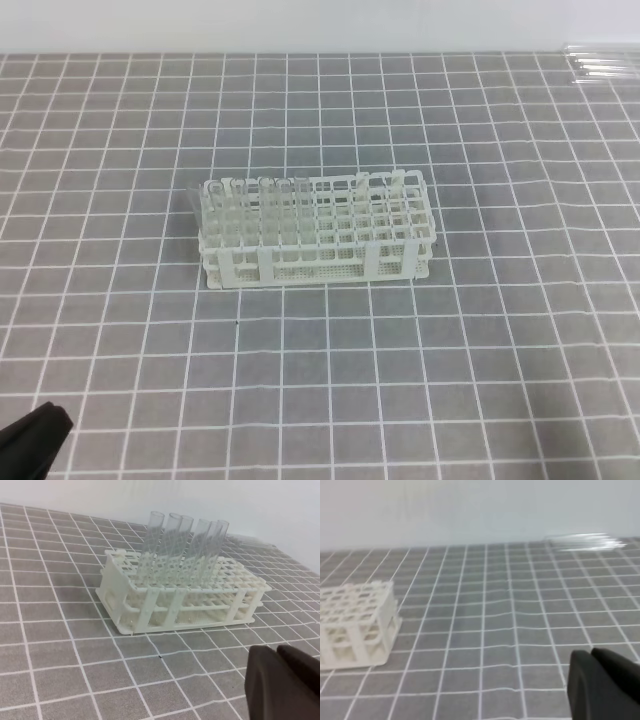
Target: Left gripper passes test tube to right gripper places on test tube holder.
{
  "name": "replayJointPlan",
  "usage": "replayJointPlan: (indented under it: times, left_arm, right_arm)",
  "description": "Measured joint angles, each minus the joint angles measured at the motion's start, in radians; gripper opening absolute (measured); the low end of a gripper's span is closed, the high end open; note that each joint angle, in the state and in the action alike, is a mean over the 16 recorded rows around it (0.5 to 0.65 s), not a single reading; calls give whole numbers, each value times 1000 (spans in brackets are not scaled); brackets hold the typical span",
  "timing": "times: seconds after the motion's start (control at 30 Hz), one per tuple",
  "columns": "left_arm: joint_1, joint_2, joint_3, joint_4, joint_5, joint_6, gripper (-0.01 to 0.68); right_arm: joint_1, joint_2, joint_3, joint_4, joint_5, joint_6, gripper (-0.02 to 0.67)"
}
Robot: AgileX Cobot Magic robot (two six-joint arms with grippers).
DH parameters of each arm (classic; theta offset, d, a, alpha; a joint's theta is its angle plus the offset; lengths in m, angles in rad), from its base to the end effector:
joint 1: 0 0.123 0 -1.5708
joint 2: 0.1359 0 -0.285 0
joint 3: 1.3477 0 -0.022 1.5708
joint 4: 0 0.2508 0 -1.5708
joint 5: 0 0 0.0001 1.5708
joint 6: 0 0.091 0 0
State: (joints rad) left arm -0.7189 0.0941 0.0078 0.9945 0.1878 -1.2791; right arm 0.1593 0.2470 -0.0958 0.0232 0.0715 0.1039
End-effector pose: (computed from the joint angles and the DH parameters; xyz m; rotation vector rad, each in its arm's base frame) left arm 0.0567 -0.0306 0.1957 0.2464 1.7087 -0.6228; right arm 0.0765 0.0124 0.2230 -0.0288 1.7107 0.2145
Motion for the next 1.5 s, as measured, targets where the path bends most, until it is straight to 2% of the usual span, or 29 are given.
replayJointPlan:
  times: [0.17,0.43,0.73,1.5]
  left_arm:
    - [0,0,-3,-1,1,0,0]
    - [0,-1,-5,-1,7,0,0]
    - [0,-1,-4,-1,20,0,0]
    - [0,-1,0,8,27,0,-1]
  right_arm:
    - [-62,-142,76,18,33,3,-13]
    - [-83,-256,99,32,171,0,-13]
    - [-83,-263,99,33,259,-8,-13]
    - [-83,-263,99,35,259,-7,-13]
